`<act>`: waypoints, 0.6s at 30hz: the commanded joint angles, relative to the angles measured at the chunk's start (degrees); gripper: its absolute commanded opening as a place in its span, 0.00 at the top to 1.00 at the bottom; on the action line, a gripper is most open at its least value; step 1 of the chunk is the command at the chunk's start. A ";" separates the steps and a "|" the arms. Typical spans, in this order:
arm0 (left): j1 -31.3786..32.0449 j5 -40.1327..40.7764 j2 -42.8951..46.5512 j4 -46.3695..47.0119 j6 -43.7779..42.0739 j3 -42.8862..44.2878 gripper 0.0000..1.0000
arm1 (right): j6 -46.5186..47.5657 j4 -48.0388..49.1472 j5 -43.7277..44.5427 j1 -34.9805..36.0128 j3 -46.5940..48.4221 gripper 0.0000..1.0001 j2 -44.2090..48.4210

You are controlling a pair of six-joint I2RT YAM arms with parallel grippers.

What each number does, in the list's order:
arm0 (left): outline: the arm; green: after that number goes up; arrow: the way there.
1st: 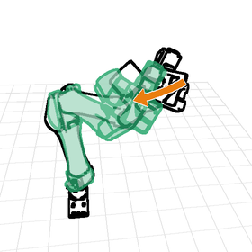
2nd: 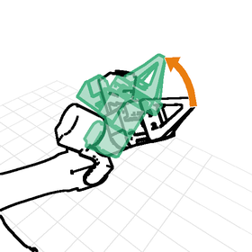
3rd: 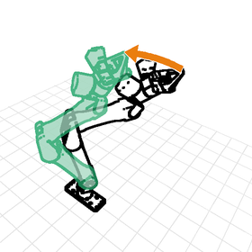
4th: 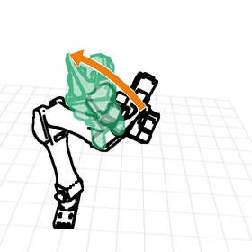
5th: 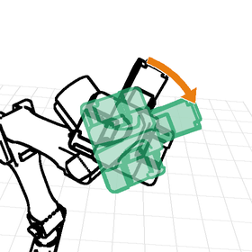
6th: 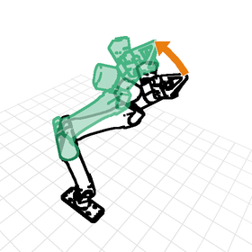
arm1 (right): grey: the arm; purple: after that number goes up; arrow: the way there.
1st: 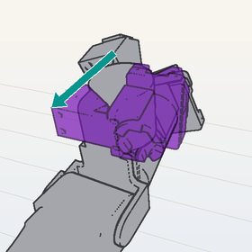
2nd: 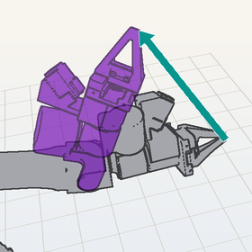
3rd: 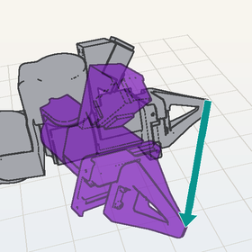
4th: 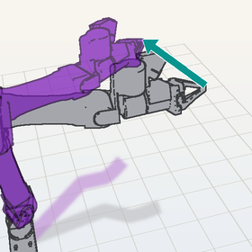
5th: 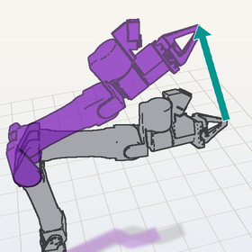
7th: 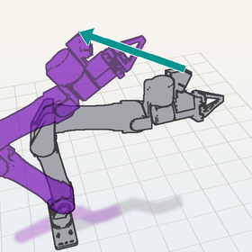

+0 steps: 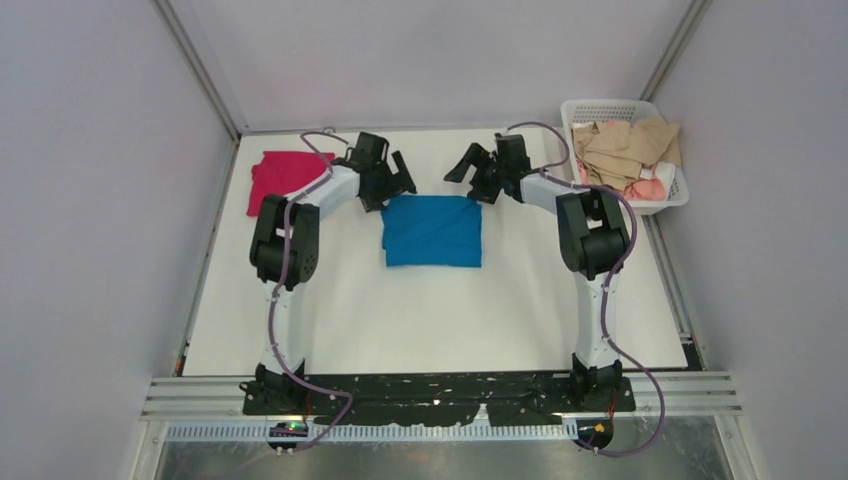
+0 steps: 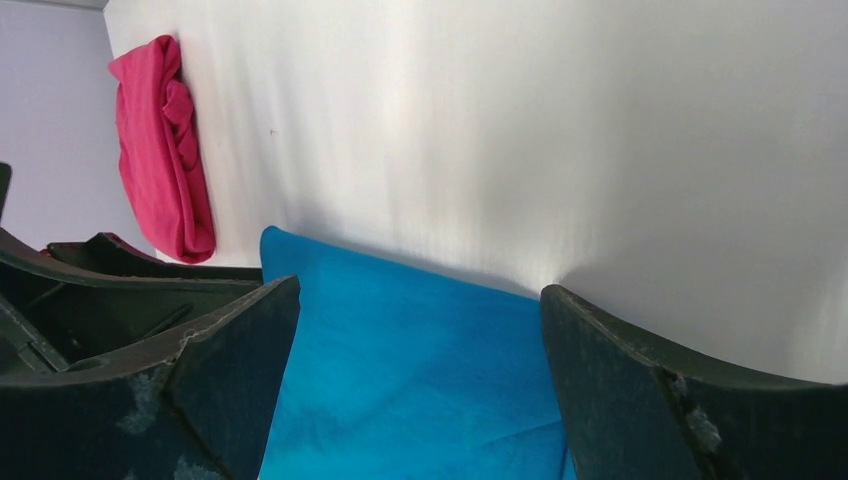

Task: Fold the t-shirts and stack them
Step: Fold the long partially folded tshirt into a neat square

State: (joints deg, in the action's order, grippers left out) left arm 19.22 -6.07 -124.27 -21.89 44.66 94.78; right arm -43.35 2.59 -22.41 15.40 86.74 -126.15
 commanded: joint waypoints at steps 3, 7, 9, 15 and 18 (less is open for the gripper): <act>-0.16 7.16 6.96 -7.15 -6.16 6.11 0.00 | 8.85 -11.11 3.70 -0.25 5.07 0.05 6.78; -0.15 16.58 14.70 -11.60 -8.52 2.77 0.00 | 14.20 -15.54 16.56 -0.19 -0.36 0.05 19.18; -0.15 18.19 18.40 -11.79 -8.30 -2.32 0.00 | 15.23 -15.84 20.94 -0.19 -5.92 0.05 25.95; -0.15 8.61 20.25 -9.56 -8.34 -10.99 0.01 | 13.91 -13.65 27.24 0.64 -26.11 0.05 44.31; -0.14 4.16 18.50 -8.52 -8.63 -12.23 0.00 | 14.93 -16.34 31.47 0.69 -32.74 0.05 52.49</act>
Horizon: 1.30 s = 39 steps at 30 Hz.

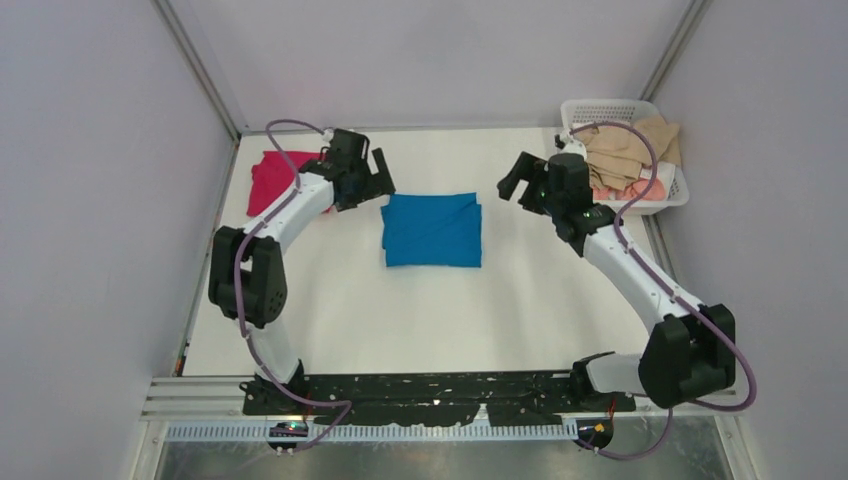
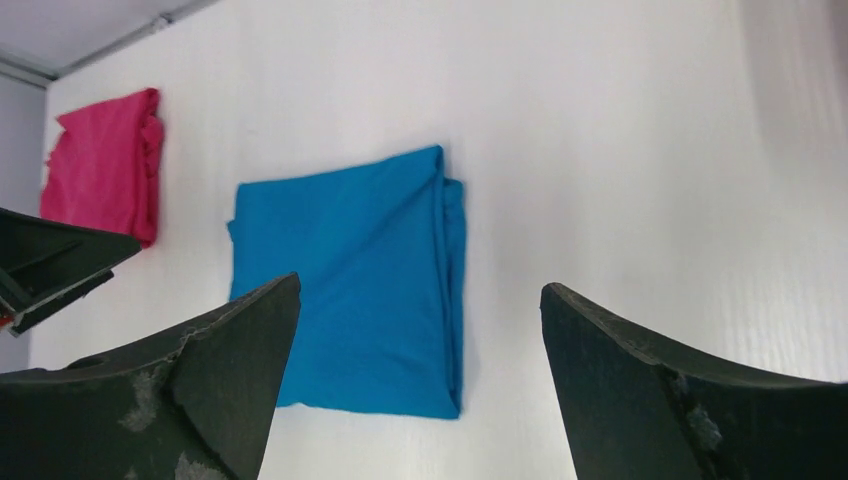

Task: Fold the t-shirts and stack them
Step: Put the neatly folded tshirt into the corner of the board with the left arm

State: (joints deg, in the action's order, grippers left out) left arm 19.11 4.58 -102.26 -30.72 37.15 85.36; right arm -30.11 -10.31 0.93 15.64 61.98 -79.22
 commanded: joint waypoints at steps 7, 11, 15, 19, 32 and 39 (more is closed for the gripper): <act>0.00 -14.89 -10.02 2.56 0.92 -1.87 0.01 | 2.59 -5.77 10.15 0.45 -14.74 0.05 16.85; 0.25 -15.50 -12.83 3.29 1.72 -1.92 0.12 | 3.54 -4.96 10.26 0.38 -15.64 0.05 17.78; 1.12 -14.08 -14.90 3.28 2.17 -1.58 0.19 | 3.68 -4.41 9.98 0.34 -15.43 0.05 16.47; 2.02 -14.19 -16.19 3.05 2.32 -0.48 0.26 | 3.65 -3.95 10.04 0.37 -15.37 0.05 15.85; 3.46 -7.84 -18.66 -2.82 -0.36 7.83 1.00 | 4.80 -3.19 12.59 0.42 -16.56 0.05 17.73; 1.63 -5.57 -10.87 2.98 -10.43 4.98 1.00 | 5.52 -2.07 13.11 0.37 -17.10 0.05 17.78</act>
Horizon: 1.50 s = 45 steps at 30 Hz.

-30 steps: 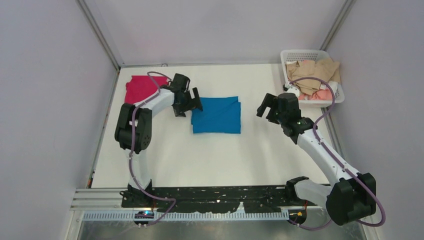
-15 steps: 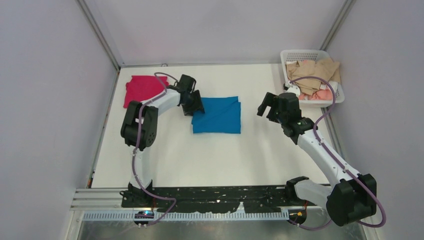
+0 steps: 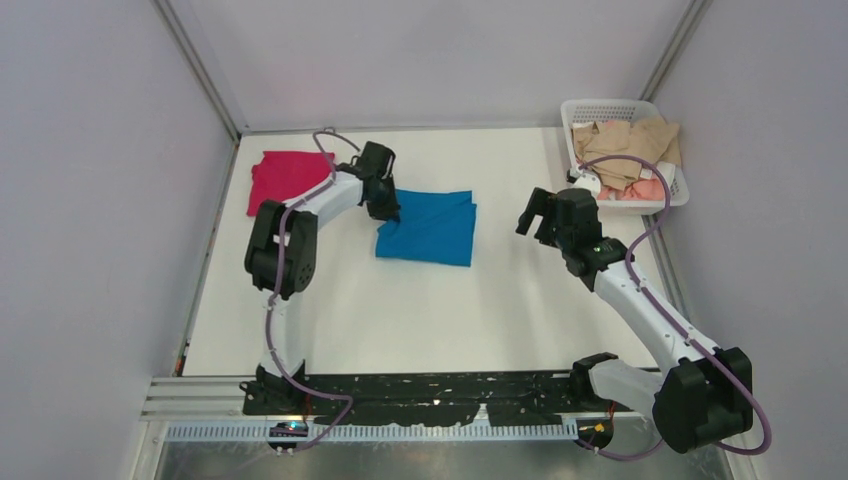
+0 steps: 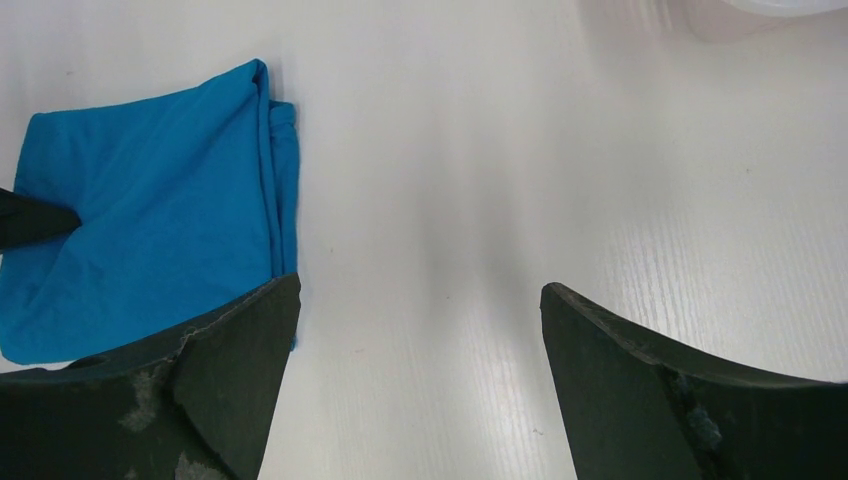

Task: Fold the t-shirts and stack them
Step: Put the neatly folded tshirt into the corner of the board with the left arm

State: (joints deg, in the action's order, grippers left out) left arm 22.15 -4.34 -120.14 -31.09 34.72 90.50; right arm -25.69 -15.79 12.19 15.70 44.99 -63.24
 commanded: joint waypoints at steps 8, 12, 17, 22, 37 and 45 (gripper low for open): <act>-1.70 22.66 9.00 -0.20 -26.61 6.32 1.00 | 2.56 4.10 3.04 0.26 -0.54 0.05 2.18; -2.95 27.24 7.86 1.35 -35.21 9.55 1.00 | 3.07 4.88 3.28 0.26 -0.93 0.05 2.24; -6.31 29.85 5.58 1.91 -41.90 15.62 1.00 | 3.54 5.95 3.48 0.29 -1.54 0.05 1.97; -9.99 27.31 5.11 2.24 -47.02 20.24 1.00 | 4.10 6.04 4.23 0.29 -1.10 0.05 0.74; -16.96 20.58 4.54 -5.48 -45.49 28.46 1.00 | 4.25 6.06 5.28 0.29 -0.24 0.05 -2.26; -22.80 12.27 4.49 -8.35 -39.12 29.00 1.00 | 4.09 6.05 5.27 0.24 0.02 0.05 -3.10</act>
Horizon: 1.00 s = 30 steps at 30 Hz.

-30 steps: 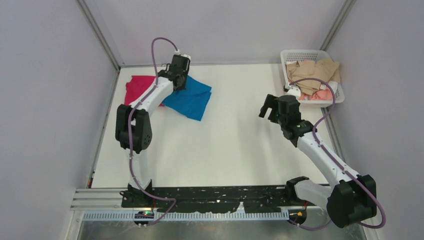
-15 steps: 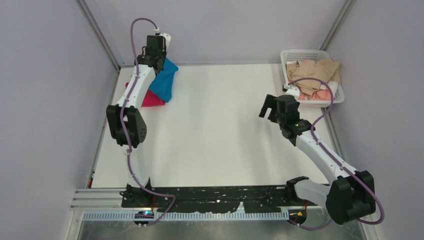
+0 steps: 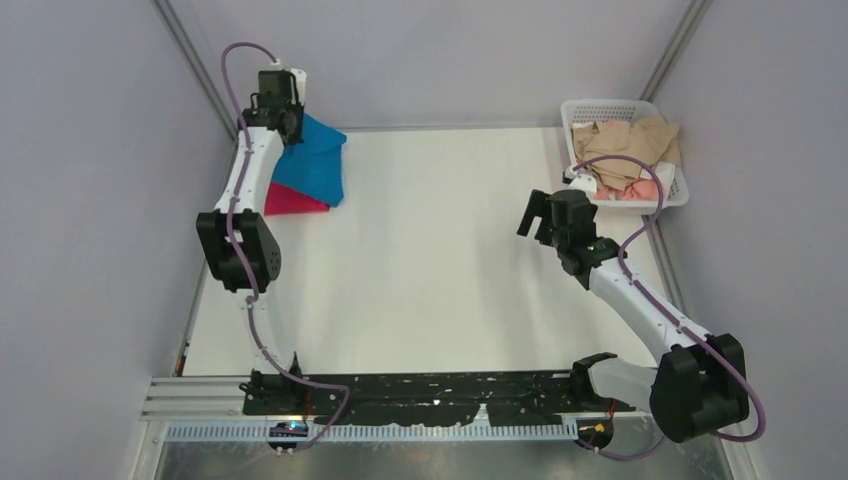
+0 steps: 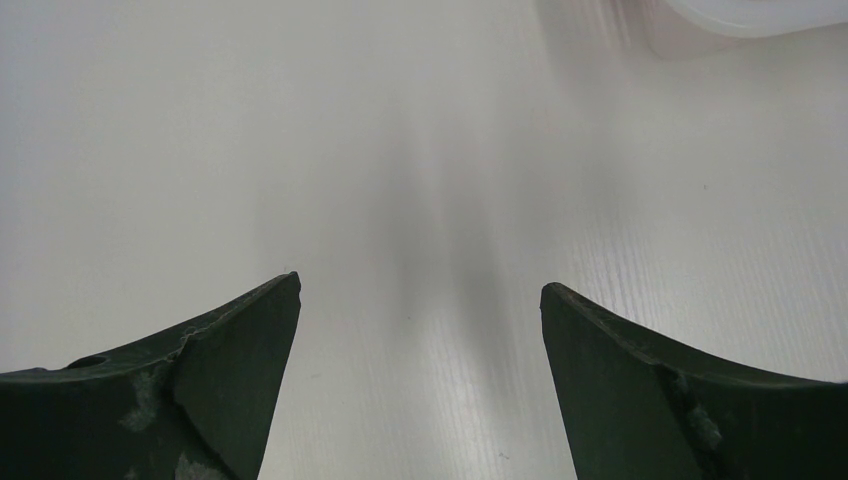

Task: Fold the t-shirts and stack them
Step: Put the neatly folded tshirt into the corner of the board with the left arm

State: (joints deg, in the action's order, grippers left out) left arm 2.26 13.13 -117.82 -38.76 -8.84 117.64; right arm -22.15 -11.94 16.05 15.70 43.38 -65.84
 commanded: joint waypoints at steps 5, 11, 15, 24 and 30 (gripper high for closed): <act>-5.77 -6.22 -3.87 -7.24 6.71 8.21 1.00 | 0.73 2.10 1.56 0.34 1.73 0.05 -0.69; -8.66 -5.90 -8.58 -11.10 8.49 14.35 1.00 | 0.89 1.78 2.18 0.29 2.07 0.05 -1.28; -9.20 -6.64 -8.87 -11.52 8.45 13.81 1.00 | 0.75 1.58 2.34 0.30 2.22 0.05 -1.67; -9.14 -10.72 -6.19 -8.23 4.84 12.56 1.00 | 0.70 1.14 2.60 0.25 2.18 0.05 -1.41; -9.16 -15.01 -4.63 -5.45 4.48 9.02 1.00 | 0.60 1.09 2.48 0.29 2.49 0.05 -1.69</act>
State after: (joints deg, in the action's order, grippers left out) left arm -6.68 2.00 -127.57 -49.28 -3.25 129.03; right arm -22.13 -12.05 17.08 15.70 43.51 -67.66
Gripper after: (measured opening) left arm 0.039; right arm 0.952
